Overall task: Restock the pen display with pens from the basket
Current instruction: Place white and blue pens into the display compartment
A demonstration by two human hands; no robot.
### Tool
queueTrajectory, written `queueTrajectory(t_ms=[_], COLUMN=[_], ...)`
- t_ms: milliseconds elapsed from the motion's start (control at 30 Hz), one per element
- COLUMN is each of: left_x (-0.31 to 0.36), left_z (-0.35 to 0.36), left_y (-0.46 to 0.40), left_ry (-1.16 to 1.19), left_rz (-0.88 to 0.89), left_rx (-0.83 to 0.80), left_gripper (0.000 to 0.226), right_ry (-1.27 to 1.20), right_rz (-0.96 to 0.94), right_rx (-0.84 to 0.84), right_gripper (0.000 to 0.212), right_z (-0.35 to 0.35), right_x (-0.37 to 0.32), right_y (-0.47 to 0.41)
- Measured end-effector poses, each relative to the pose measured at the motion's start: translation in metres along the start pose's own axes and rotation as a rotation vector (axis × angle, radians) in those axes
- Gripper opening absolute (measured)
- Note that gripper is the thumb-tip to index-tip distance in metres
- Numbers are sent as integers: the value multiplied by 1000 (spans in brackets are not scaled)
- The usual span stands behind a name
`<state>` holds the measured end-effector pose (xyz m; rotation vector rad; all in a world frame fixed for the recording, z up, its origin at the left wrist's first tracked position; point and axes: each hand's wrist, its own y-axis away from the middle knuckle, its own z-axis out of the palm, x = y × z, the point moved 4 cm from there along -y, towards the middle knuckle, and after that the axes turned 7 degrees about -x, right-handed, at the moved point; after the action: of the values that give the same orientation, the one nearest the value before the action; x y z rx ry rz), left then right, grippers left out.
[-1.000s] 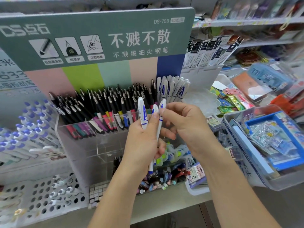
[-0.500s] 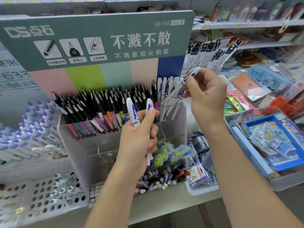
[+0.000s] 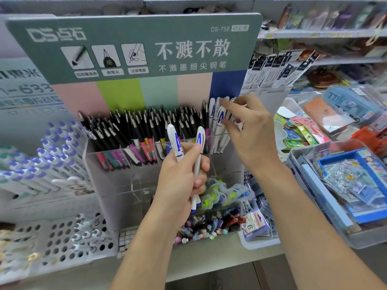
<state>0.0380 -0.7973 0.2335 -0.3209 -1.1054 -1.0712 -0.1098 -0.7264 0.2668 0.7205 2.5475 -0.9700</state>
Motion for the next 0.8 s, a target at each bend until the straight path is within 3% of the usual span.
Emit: queueTrajectory(t_ms=[133,200,267,367,467,567,700,800], left_x=[1,1,0,-3,-8,-12,-12,-11], left_z=[2,2,3,6,9,8,0,-3], left_y=[2,3,2,0,0,1,-1,-2], left_ry=[-27,-32,-38,-65,-109,-155,-143,-99], left_rz=[24,25,34,22,-9,-56,-86,-97], left_rx=[-26,-34,-50,-77,-121,-86,23,25], left_gripper=[11,11,10,11,17,27,39,36], right_ry=[-93,-214,-409,-878,-1185,-1333,-1282,-958], right_rz=[121,213,337,554,719,794,613,379], right_rx=[75,124,9,-214,-187,-190,209,438], right_gripper=[48,30,10,10,13,16,10,7], right_z=[-10,-19,-20,-6,4,8,-23,-55], right_x=[-7,-14,-22,-34,-30,-24,-6,5], right_y=[5,13,24,45,59,65,44,21])
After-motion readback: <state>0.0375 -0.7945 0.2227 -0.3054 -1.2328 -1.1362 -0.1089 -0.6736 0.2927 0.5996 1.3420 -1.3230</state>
